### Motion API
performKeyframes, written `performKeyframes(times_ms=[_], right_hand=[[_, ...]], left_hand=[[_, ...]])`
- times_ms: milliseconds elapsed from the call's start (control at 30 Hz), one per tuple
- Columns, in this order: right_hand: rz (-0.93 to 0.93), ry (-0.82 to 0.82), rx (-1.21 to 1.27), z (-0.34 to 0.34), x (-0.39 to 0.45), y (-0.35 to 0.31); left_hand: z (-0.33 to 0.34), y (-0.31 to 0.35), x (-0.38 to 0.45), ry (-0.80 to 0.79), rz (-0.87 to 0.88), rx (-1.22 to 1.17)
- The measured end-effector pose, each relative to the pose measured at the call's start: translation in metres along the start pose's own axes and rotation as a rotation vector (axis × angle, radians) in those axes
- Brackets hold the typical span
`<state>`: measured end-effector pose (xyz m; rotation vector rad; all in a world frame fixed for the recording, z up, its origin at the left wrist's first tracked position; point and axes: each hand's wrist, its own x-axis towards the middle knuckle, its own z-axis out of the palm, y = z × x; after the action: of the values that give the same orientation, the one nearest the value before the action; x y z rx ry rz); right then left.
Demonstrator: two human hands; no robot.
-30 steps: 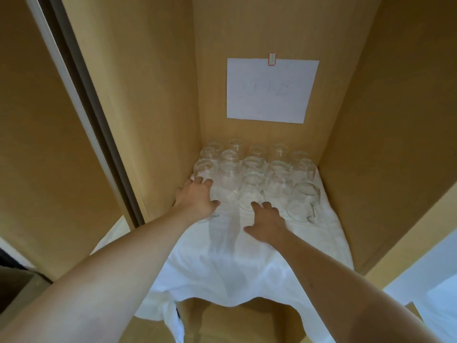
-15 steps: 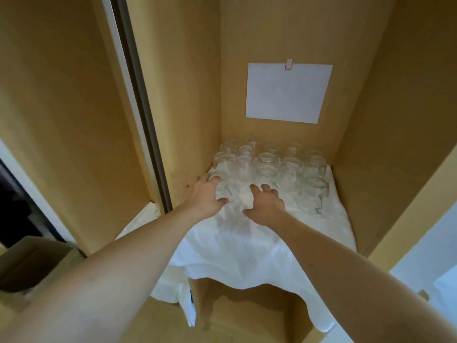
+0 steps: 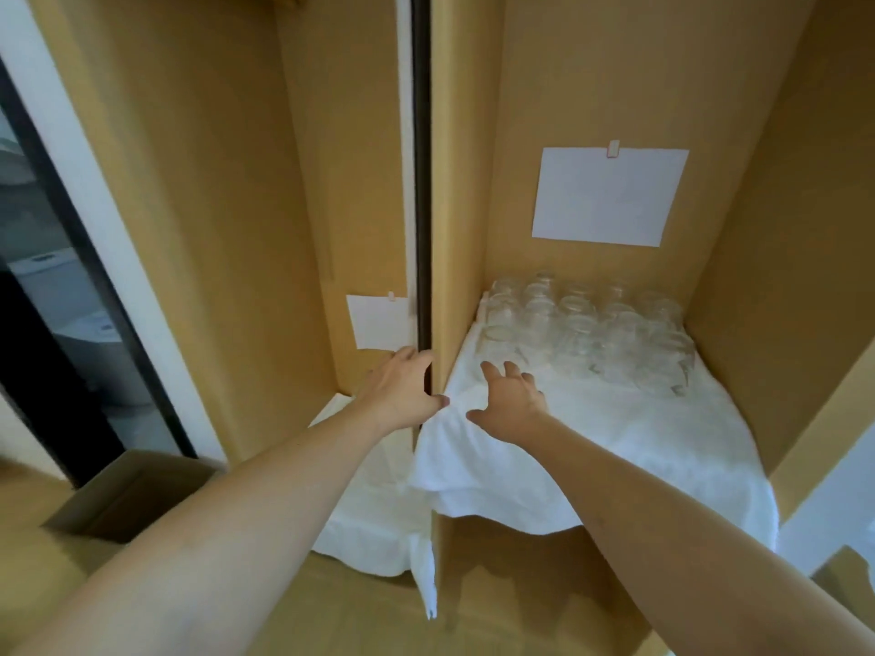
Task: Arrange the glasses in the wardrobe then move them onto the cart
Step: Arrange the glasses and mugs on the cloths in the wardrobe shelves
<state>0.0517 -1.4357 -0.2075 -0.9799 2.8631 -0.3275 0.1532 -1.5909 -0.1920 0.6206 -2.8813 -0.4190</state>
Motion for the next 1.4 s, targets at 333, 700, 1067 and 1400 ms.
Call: performKeyframes(times_ms=[333, 700, 1067, 1400], right_hand=[[-0.056, -0.079, 0.065, 0.051, -0.047, -0.13], [-0.071, -0.212, 0.087, 0.119, -0.037, -0.208], [-0.067, -0.279, 0.11, 0.166, 0.066, -0.248], [0.005, -0.345, 0.134, 0.191, 0.159, -0.256]], left_hand=[[-0.027, -0.131, -0.087, -0.053, -0.136, -0.012], [-0.022, -0.225, -0.118, -0.119, -0.247, -0.075], [-0.004, -0.295, -0.048, -0.172, -0.317, -0.043], [0.026, -0.339, 0.044, -0.265, -0.339, -0.033]])
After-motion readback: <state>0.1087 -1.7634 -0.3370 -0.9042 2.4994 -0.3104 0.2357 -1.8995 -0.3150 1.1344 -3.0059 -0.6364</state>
